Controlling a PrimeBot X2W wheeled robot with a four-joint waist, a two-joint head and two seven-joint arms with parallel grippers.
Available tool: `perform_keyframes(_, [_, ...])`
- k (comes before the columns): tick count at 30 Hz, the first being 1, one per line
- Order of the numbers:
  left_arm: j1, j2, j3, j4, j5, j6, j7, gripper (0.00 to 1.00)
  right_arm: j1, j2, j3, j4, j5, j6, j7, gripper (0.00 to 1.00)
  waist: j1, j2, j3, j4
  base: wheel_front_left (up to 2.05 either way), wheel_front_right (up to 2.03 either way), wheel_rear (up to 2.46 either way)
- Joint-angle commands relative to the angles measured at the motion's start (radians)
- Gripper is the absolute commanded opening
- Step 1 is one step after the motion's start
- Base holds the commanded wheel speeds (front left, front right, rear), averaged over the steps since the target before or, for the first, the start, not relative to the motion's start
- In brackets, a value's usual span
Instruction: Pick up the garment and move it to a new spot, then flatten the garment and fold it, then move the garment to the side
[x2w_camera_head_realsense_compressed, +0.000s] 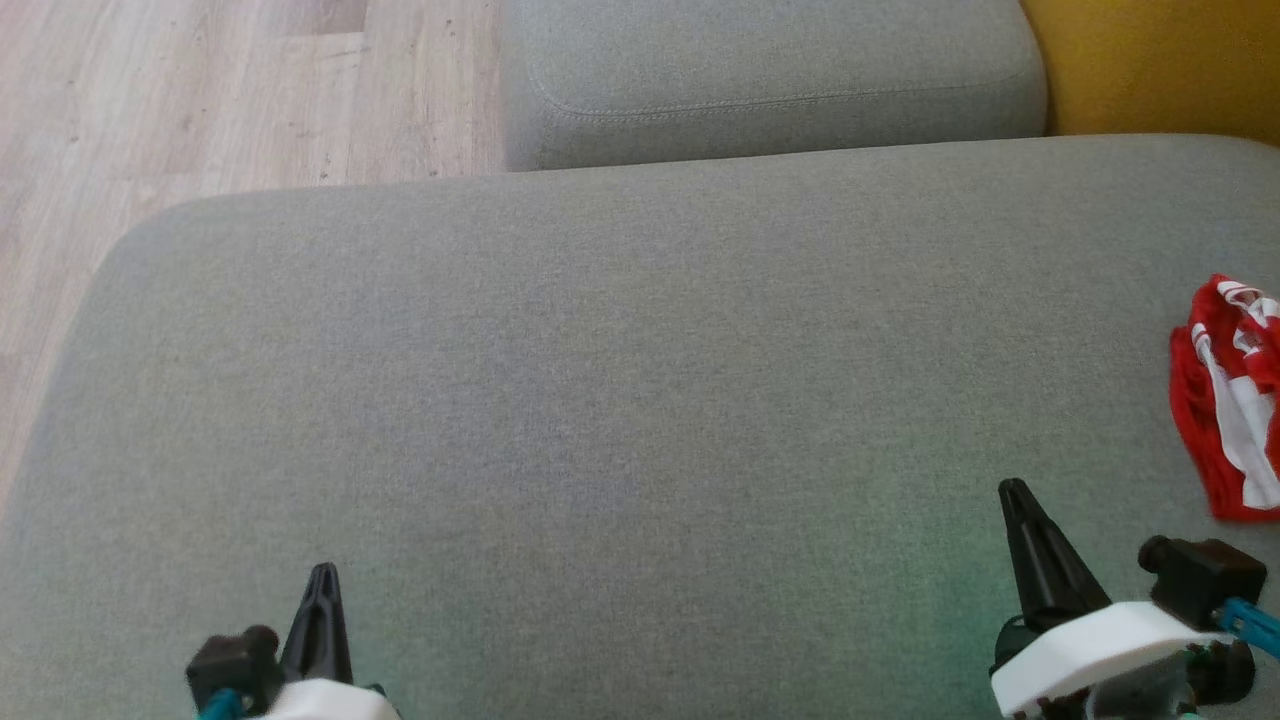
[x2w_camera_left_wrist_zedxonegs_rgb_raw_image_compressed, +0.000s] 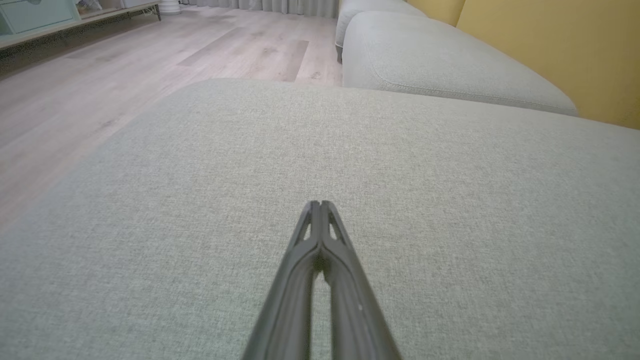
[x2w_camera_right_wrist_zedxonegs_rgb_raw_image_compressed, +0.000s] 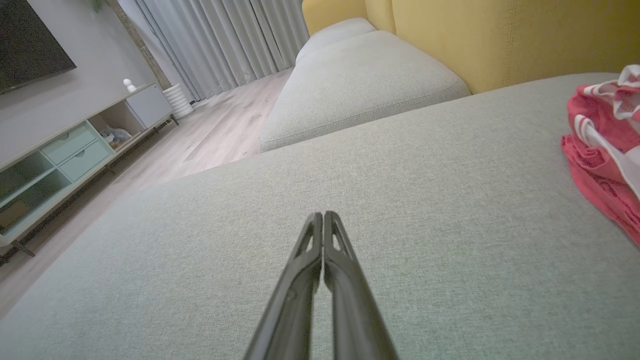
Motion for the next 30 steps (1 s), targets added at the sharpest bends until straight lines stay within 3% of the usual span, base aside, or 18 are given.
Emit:
perform_keyframes(1, [-0.045,0.007,0.038,-0.022,-0.023,-0.01,0.007,0.0,-0.042,-0.01,-0.003,-0.026,0.032,0.0,-0.01,0.0,0.0,-0.0001,0.0,0.0,0.0,0.0,0.0])
perform_keyframes(30, [-0.08,-0.064,0.167,0.002,-0.285,-0.132,0.062,0.0,-0.103,-0.023,-0.017,0.051,0.371,0.0,-0.022,0.0,0.0,-0.0001,0.001,0.004,0.0,0.0,0.0])
